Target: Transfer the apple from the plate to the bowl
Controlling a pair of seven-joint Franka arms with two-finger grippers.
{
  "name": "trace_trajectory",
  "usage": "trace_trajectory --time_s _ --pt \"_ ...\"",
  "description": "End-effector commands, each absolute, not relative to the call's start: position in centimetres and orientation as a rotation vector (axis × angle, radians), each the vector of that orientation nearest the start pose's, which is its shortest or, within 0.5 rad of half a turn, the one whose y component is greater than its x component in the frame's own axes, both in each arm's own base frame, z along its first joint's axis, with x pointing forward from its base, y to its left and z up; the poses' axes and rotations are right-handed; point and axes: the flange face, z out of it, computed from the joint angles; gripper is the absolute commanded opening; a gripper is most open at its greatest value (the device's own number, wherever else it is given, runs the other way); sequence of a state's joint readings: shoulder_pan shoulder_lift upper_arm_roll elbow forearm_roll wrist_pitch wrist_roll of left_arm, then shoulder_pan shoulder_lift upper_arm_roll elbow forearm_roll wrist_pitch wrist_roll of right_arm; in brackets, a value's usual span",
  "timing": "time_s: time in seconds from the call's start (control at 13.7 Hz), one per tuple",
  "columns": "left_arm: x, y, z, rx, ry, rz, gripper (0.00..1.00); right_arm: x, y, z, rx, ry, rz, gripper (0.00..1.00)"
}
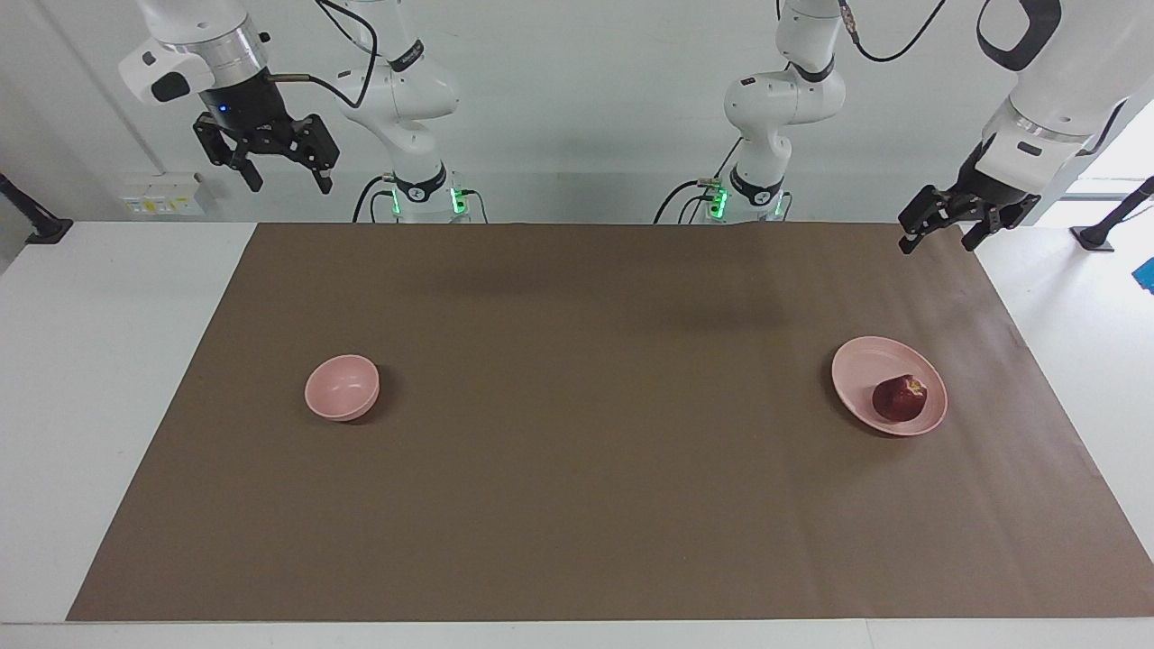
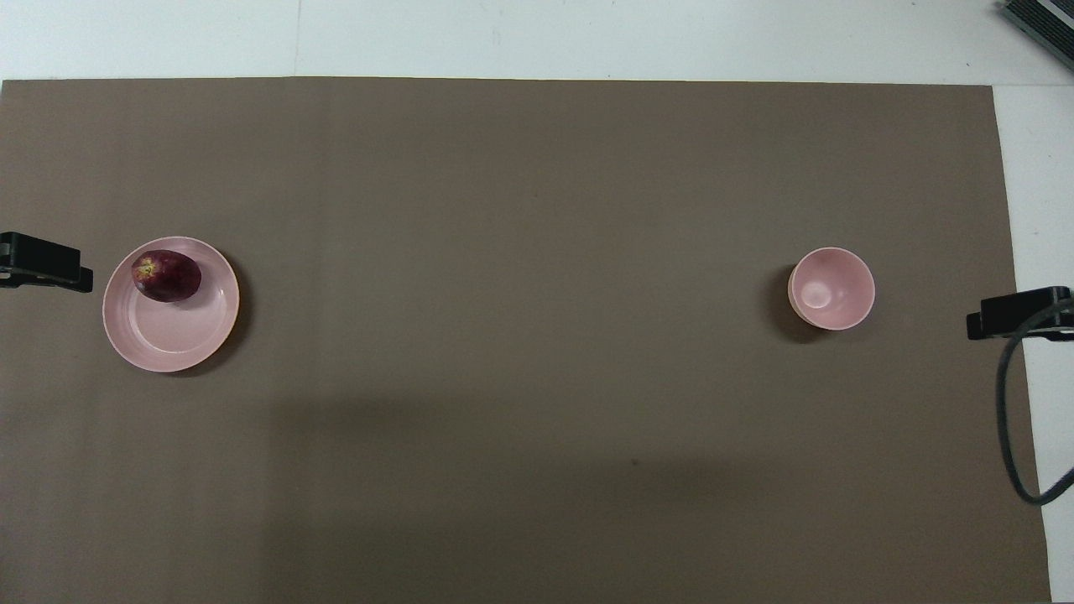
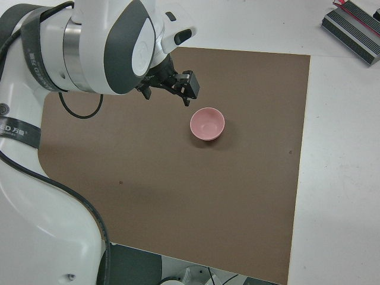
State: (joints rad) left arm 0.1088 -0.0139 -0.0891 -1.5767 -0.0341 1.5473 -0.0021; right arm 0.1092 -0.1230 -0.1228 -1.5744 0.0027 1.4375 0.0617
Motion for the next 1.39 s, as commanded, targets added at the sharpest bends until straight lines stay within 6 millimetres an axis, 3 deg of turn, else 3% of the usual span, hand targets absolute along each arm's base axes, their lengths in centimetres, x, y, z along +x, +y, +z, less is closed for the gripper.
trace_trajectory --time_s 0.0,0.58,0.73,0.95,1.31 --pt "53.9 0.5 63.0 -3.178 -0.023 0.036 1.0 50.3 -1.4 67.8 -3.124 0.082 0.021 1.0" --pt "54.1 0.4 63.2 -3.179 -0.02 0.026 1.0 50.3 -1.4 67.8 -3.124 0.082 0.021 1.0" --pt "54.0 1.1 63.4 -3.179 -0.032 0.021 1.0 50.3 -1.4 67.8 -3.124 0.082 0.021 1.0" --pt "54.0 0.2 63.9 -3.181 -0.023 -0.005 1.0 50.3 -1.4 67.8 -3.124 0.082 0.021 1.0" --pt "54.1 0.1 63.2 -3.203 -0.006 0.018 1.0 50.3 -1.5 67.8 -3.124 0.084 0.021 1.0"
